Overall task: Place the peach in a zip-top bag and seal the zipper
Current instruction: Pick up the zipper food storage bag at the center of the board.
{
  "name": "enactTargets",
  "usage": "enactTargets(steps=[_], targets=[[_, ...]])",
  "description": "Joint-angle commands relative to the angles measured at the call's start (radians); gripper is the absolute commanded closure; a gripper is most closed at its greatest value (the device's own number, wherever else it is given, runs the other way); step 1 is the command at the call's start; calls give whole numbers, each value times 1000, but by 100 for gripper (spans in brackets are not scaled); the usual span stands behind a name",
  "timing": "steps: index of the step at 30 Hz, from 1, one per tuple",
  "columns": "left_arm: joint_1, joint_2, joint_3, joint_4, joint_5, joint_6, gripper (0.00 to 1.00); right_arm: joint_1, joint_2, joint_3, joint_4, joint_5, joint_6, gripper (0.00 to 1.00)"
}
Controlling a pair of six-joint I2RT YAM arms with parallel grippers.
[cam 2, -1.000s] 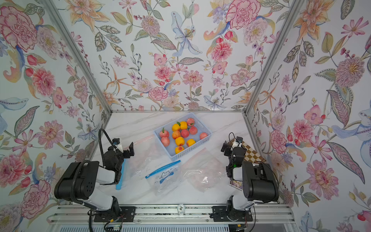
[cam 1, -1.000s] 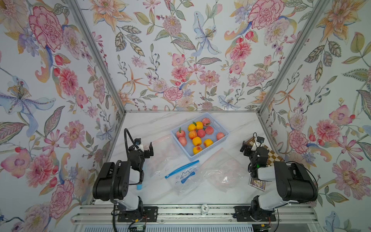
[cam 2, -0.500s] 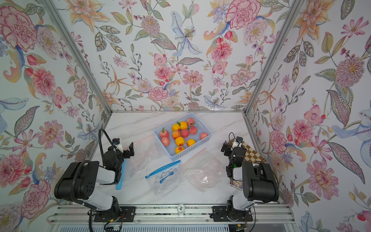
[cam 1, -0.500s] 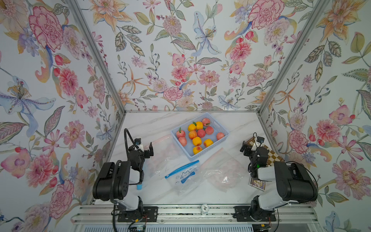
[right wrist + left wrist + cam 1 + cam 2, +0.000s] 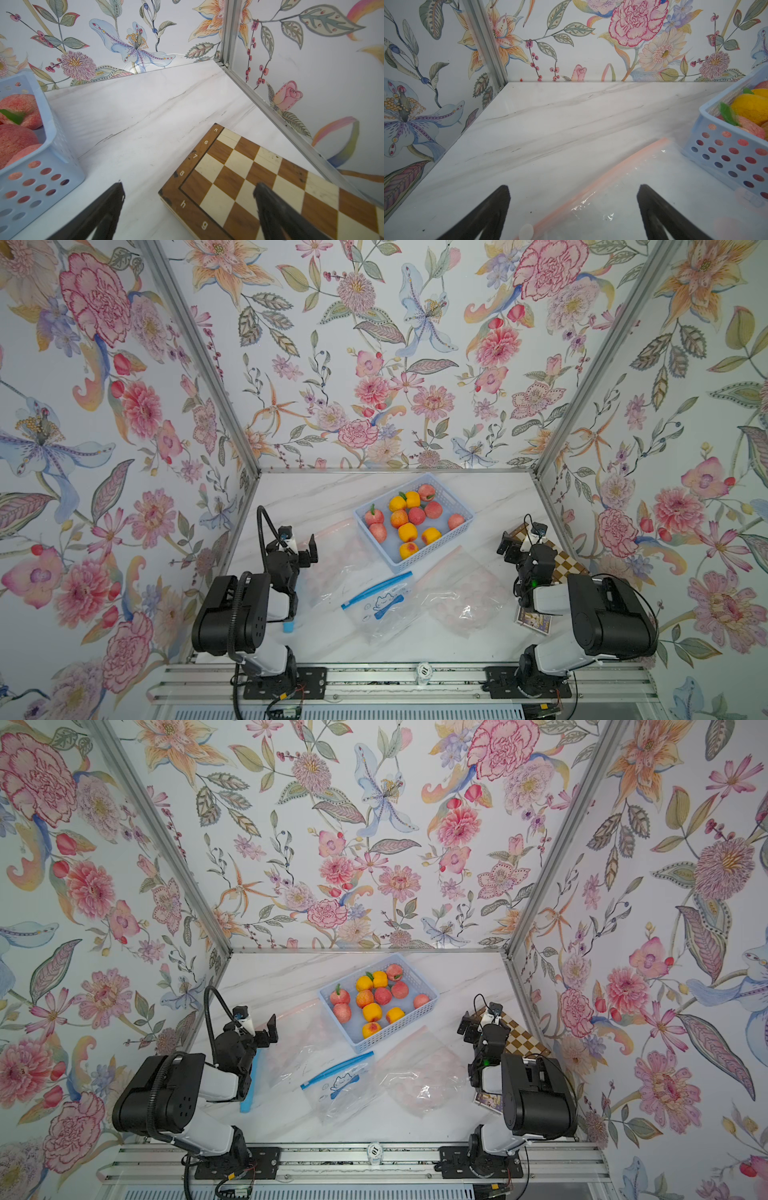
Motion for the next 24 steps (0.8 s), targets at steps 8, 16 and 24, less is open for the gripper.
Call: enactTargets(steps=[8,16,24], targets=[[-3,-2,10,6,-14,-4,1,3,-3,6,18,4,-4,1],[-3,-66,-51,104,-84,-31,1,-2,-71,13,-45,48,18,1],[-4,-310,9,-253,-105,-54,1,0,-216,76,-284,125,50,1]])
